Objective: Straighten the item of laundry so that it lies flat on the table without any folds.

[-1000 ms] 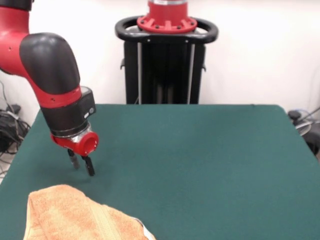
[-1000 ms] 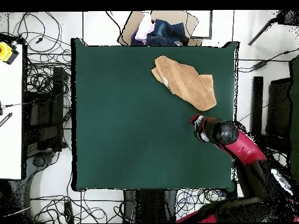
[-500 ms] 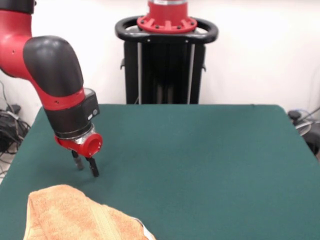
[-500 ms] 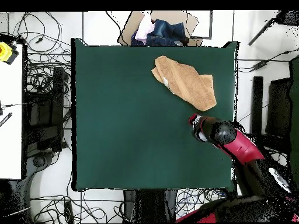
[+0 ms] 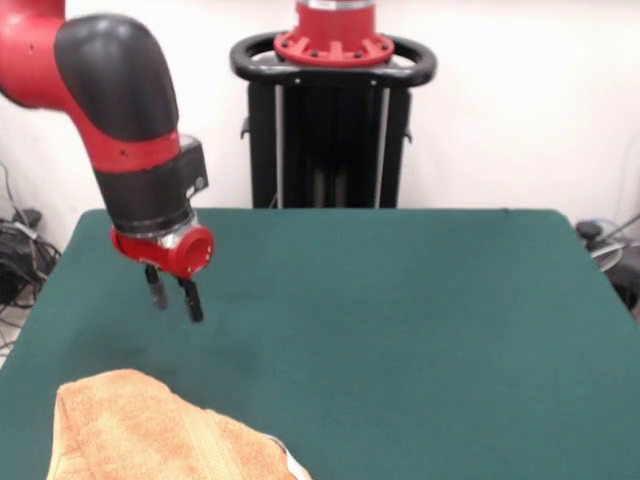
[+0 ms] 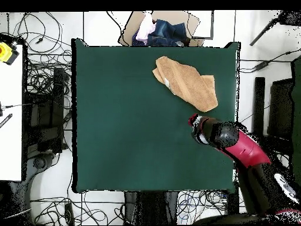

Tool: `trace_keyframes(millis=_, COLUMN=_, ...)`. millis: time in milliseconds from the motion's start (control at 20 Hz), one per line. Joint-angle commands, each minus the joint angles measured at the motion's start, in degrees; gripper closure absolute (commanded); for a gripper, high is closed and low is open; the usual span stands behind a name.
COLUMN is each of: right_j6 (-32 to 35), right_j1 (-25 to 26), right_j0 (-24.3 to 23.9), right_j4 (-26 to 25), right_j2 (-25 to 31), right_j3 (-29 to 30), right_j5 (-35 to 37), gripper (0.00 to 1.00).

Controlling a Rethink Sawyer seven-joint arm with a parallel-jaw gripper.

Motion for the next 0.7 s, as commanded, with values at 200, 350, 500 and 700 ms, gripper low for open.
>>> trace_keyframes(millis=200, right_j6=6.47, right_j1=-6.33, right_j0=4.04, right_j4=1.09, right_j2=-1.34, right_j3=-1.41, right_j5=10.04, gripper=0.00)
trace_keyframes(millis=350, right_j6=3.59, right_j1=-2.06, right_j0=2.74, right_j4=-0.15, right_j2=-0.52, right_j3=-7.04, right_j5=10.70, gripper=0.00)
trace_keyframes(millis=500, right_j6=0.86, right_j1=2.47, right_j0=1.17, right_j4=-1.48, right_j2=0.31, right_j3=-12.07, right_j5=10.21, gripper=0.00)
trace_keyframes(millis=700, right_j6=-2.20, right_j1=7.14, right_j0=-0.30, right_j4=-3.01, right_j2=1.03, right_j3=-17.98, right_j5=10.36, gripper=0.00)
